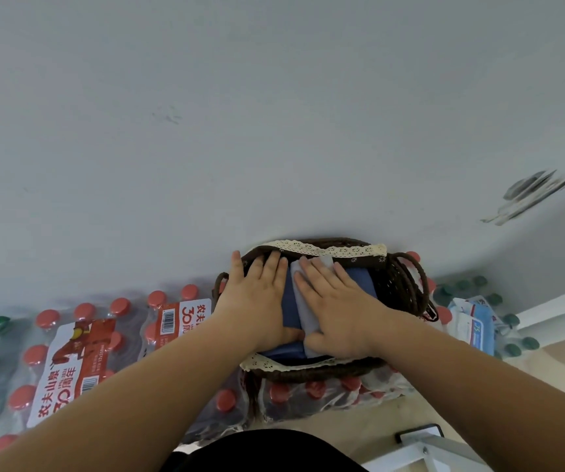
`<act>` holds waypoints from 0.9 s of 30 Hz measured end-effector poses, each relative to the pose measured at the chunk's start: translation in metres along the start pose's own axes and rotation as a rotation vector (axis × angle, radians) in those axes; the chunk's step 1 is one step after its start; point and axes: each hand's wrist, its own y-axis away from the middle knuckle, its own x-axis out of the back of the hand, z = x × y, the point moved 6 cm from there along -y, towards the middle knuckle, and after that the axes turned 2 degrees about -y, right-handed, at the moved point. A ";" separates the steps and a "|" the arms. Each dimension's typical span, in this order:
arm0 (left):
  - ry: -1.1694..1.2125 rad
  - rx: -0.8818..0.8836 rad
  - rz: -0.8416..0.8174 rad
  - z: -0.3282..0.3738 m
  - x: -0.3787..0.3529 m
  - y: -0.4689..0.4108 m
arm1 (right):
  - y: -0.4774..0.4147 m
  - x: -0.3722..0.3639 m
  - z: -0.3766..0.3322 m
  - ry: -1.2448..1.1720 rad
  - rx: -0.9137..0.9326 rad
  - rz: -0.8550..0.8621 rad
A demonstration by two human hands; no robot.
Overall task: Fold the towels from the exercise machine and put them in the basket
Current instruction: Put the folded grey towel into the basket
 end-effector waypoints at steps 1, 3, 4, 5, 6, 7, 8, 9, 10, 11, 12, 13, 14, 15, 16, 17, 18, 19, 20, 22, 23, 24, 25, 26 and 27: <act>-0.008 0.003 -0.002 0.000 0.001 -0.001 | -0.001 -0.002 -0.002 -0.008 0.001 0.001; -0.020 -0.002 0.001 0.000 0.003 -0.002 | 0.004 -0.006 -0.006 -0.018 0.014 -0.003; -0.021 -0.008 0.007 0.001 0.004 -0.002 | 0.010 -0.008 -0.008 -0.018 0.024 -0.004; -0.024 -0.015 0.015 0.001 0.004 -0.002 | 0.016 -0.010 -0.010 -0.017 0.033 0.002; -0.029 -0.022 0.024 0.002 0.005 -0.001 | 0.021 -0.011 -0.012 -0.022 0.036 0.012; -0.035 -0.027 0.033 0.002 0.005 -0.001 | 0.024 -0.013 -0.012 -0.037 0.031 0.020; -0.040 -0.029 0.040 0.002 0.005 0.000 | 0.024 -0.013 -0.009 -0.058 0.020 0.027; -0.043 -0.029 0.044 0.003 0.004 0.001 | 0.022 -0.012 -0.005 -0.073 0.005 0.039; -0.044 -0.031 0.048 0.003 0.004 0.001 | 0.016 -0.011 0.000 -0.072 -0.012 0.060; -0.046 -0.037 0.051 0.003 0.004 0.002 | 0.010 -0.010 0.005 -0.057 -0.028 0.079; -0.050 -0.044 0.052 0.004 0.003 0.004 | 0.004 -0.010 0.009 -0.034 -0.042 0.086; -0.054 -0.051 0.051 0.005 0.002 0.005 | -0.002 -0.012 0.011 -0.012 -0.049 0.085; -0.057 -0.057 0.045 0.006 0.000 0.007 | -0.006 -0.014 0.011 0.001 -0.052 0.081; -0.061 -0.063 0.035 0.007 -0.001 0.009 | -0.009 -0.018 0.011 0.001 -0.053 0.074; -0.068 -0.070 0.021 0.007 -0.001 0.010 | -0.011 -0.021 0.011 -0.011 -0.053 0.060; -0.079 -0.078 0.005 0.008 -0.001 0.012 | -0.012 -0.025 0.012 -0.031 -0.053 0.039; -0.092 -0.085 -0.013 0.008 -0.001 0.013 | -0.012 -0.028 0.015 -0.059 -0.054 0.016; -0.108 -0.092 -0.028 0.008 -0.001 0.013 | -0.013 -0.030 0.018 -0.087 -0.055 -0.005; -0.125 -0.098 -0.044 0.008 0.000 0.012 | -0.013 -0.031 0.021 -0.110 -0.055 -0.024; -0.154 -0.102 -0.084 0.009 -0.001 0.010 | -0.016 -0.034 0.023 -0.136 -0.049 -0.053; -0.164 -0.100 -0.100 0.009 -0.003 0.009 | -0.018 -0.035 0.024 -0.140 -0.044 -0.064; -0.170 -0.096 -0.108 0.008 -0.004 0.007 | -0.020 -0.036 0.024 -0.139 -0.039 -0.071; -0.176 -0.093 -0.113 0.008 -0.005 0.005 | -0.022 -0.036 0.025 -0.136 -0.037 -0.076; -0.180 -0.092 -0.118 0.007 -0.006 0.004 | -0.024 -0.037 0.026 -0.133 -0.038 -0.083; -0.180 -0.091 -0.121 0.007 -0.007 0.002 | -0.026 -0.037 0.028 -0.129 -0.040 -0.088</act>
